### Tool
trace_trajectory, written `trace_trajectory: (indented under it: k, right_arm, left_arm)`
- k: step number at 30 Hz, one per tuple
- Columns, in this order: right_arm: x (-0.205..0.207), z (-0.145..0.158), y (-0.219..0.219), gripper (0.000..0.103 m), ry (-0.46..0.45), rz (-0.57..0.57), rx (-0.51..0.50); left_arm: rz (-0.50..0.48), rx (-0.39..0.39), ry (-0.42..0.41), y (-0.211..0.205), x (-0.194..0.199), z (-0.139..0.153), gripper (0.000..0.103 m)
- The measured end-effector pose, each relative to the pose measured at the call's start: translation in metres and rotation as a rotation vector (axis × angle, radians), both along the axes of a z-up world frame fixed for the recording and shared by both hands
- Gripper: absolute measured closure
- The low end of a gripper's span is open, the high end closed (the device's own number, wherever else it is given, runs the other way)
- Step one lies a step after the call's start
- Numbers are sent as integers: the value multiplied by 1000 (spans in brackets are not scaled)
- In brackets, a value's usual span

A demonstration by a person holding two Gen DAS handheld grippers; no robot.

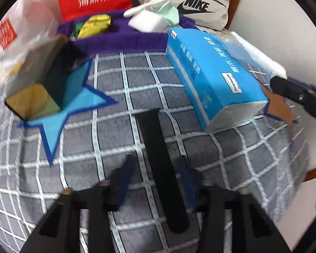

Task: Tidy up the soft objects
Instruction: 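Grasp the black watch strap with the left tool while the right holds the tissue, then carry the watch strap and tissue toward the purple towel with both tools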

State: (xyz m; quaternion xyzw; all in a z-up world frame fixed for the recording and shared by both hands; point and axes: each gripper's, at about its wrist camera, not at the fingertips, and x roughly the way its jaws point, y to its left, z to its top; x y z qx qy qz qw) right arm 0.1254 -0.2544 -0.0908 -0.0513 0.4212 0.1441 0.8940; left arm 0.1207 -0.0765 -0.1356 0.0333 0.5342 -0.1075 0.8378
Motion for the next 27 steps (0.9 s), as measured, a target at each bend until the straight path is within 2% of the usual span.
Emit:
trace_trajectory:
  k: [2,9,14,17,27]
  right_arm:
    - [-1,-1,2,84,1,8,-5]
    - [-1,-3,0,84,11,5,-5]
    - [0,-5,0,84,20,0,-3]
    - [0,-5,2,84,21,3,-1]
    - [0,7,7,84,-1,14,-3]
  left_arm:
    - [-7,13,-13,-2,0,1,79]
    - [28,-93,23,14,8,2,78]
    - [13,-46,-10,4,8,-2,78]
    - [1,-23,-30,1,7,-2,81]
    - [11,-72,16,13,11,4,82]
